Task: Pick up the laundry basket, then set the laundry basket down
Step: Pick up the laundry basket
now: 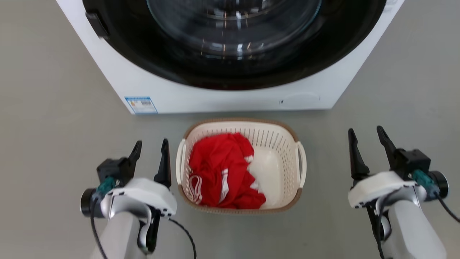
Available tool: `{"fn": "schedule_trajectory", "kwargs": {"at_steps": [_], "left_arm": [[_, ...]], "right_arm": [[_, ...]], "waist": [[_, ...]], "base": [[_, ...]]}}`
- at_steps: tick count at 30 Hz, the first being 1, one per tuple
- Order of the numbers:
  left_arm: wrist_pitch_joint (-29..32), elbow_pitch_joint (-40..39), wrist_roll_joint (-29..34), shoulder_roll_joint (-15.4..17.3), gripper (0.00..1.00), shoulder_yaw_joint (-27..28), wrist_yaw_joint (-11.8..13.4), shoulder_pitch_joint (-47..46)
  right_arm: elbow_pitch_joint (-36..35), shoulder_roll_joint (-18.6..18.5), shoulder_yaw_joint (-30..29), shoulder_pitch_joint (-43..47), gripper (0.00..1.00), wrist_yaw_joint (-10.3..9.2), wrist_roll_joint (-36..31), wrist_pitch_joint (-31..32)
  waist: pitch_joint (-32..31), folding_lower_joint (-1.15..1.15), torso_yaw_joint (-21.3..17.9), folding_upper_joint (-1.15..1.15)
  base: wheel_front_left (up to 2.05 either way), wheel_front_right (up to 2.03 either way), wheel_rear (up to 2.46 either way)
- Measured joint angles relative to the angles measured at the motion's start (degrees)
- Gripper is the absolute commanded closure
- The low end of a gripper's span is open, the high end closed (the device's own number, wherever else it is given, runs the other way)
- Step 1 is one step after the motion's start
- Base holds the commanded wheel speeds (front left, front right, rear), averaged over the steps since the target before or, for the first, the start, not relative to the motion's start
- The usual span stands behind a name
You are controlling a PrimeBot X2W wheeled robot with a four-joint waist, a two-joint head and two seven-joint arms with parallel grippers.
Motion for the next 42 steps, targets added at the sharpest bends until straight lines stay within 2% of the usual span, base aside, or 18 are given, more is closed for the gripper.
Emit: {"fn": "schedule_trajectory", "kwargs": {"at_steps": [11, 22, 42], "left_arm": [[-0.07, 10.93, -1.2, -0.21, 0.0, -2.37, -0.01, -10.09], [-0.07, 19.46, -2.03, -0.34, 0.0, -5.34, 0.09, -20.0], [-0.07, 23.79, -3.71, -0.43, 0.0, -7.48, 1.6, -28.74]], "right_arm": [[13.73, -0.29, 0.04, -10.8, 0.0, 0.0, -0.25, -0.02], [23.4, -0.47, -0.44, -20.1, 0.0, 0.0, -1.76, -0.01], [26.8, -0.71, 3.13, -27.53, 0.0, 0.0, -0.55, -0.02]], "waist": [[8.88, 0.0, 0.12, 0.0], [17.66, 0.0, 0.04, 0.0], [29.26, 0.0, 0.21, 0.0]], "base": [[0.0, 0.0, 0.0], [0.0, 0.0, 0.0], [0.0, 0.0, 0.0]]}}
